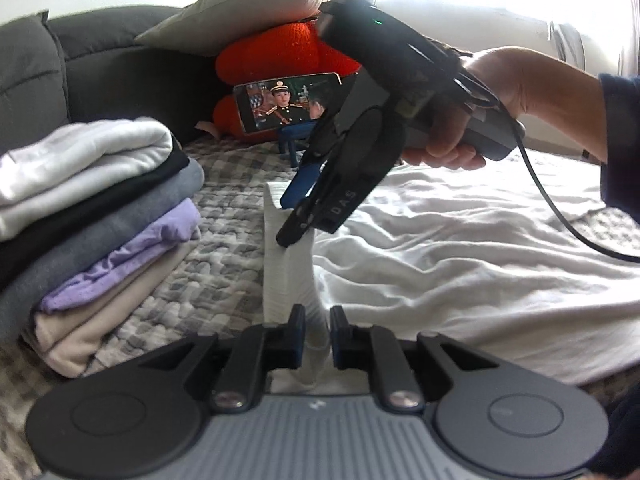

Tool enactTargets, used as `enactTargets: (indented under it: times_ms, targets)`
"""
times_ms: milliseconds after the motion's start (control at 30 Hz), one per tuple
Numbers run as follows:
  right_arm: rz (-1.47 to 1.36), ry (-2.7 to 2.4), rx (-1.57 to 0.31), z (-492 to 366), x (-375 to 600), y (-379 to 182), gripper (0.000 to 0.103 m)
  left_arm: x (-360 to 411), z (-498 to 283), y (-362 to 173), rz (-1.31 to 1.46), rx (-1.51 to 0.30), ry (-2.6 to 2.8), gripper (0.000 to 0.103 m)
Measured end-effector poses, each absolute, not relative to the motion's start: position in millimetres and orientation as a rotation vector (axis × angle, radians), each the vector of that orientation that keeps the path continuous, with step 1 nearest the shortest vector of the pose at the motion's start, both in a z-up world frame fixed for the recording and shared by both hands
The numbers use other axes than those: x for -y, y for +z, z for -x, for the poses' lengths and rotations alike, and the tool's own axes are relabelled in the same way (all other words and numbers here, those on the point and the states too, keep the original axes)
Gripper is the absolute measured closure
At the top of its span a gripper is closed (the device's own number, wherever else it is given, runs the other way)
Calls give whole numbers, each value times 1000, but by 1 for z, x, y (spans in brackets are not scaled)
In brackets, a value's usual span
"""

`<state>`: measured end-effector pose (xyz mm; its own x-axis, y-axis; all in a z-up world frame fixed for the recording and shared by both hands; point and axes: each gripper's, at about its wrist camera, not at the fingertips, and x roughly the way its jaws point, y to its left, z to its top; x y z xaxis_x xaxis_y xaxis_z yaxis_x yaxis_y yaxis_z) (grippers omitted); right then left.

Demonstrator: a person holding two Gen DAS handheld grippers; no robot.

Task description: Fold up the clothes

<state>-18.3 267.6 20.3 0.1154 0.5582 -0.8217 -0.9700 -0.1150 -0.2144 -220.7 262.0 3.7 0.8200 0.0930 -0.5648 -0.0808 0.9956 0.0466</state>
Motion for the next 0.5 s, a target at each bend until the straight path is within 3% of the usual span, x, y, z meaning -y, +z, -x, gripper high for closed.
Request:
enactTargets:
  times_ms: [367,500]
  targets:
    - [1033,1445,-538,31,-272,16,56,-322,226,2,333,-657,42,91]
    - [999,1450,-586,19,-265,21,56,-357,229,5,507,-626,45,86]
